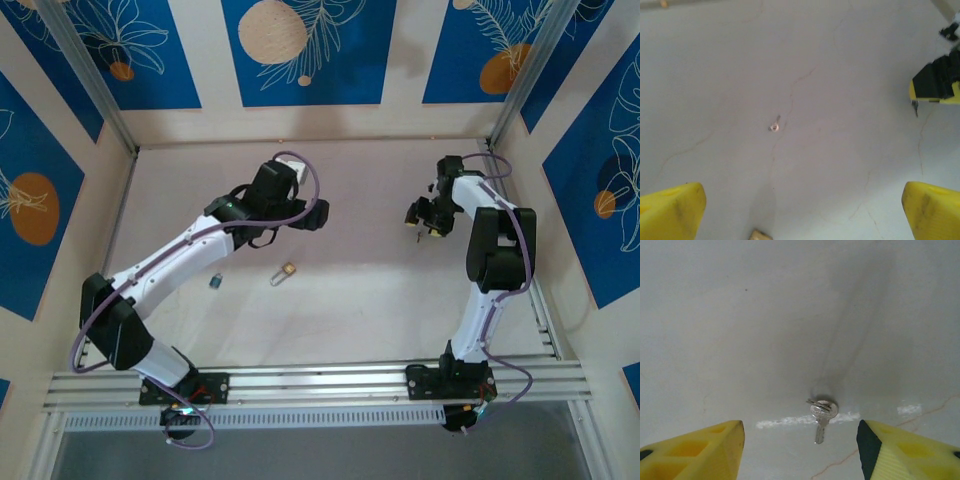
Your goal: Unlock with the key
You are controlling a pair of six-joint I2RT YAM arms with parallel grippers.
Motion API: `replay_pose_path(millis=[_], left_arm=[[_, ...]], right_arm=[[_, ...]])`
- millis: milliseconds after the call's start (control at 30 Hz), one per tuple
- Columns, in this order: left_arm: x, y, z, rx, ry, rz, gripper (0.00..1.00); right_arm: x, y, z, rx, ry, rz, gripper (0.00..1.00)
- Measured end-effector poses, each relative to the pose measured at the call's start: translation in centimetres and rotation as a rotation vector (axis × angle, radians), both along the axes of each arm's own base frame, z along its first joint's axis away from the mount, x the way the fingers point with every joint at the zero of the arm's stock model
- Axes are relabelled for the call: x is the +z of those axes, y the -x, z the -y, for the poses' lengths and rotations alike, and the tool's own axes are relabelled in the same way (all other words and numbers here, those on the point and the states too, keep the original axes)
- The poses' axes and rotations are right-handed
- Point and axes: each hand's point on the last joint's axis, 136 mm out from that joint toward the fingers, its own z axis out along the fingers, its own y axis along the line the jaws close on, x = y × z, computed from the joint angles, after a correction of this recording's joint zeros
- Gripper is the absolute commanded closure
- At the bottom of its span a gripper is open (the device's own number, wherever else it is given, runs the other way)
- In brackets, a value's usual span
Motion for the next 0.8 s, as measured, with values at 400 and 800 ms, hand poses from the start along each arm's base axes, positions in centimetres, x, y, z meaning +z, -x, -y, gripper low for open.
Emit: replay_pose_path(millis=[400, 800], left_arm=[[1.2, 2.3, -4.3, 0.051, 0.096, 0.294, 0.0], [2.4, 0.6, -5.4, 0.143, 0.069, 0.393, 0.0]], right_arm=[[8.7, 0.3, -1.5, -0.042, -0.068, 0.336, 0.37], [6.1, -1.7, -1.1, -0.043, -0.108, 0.207, 0.38]])
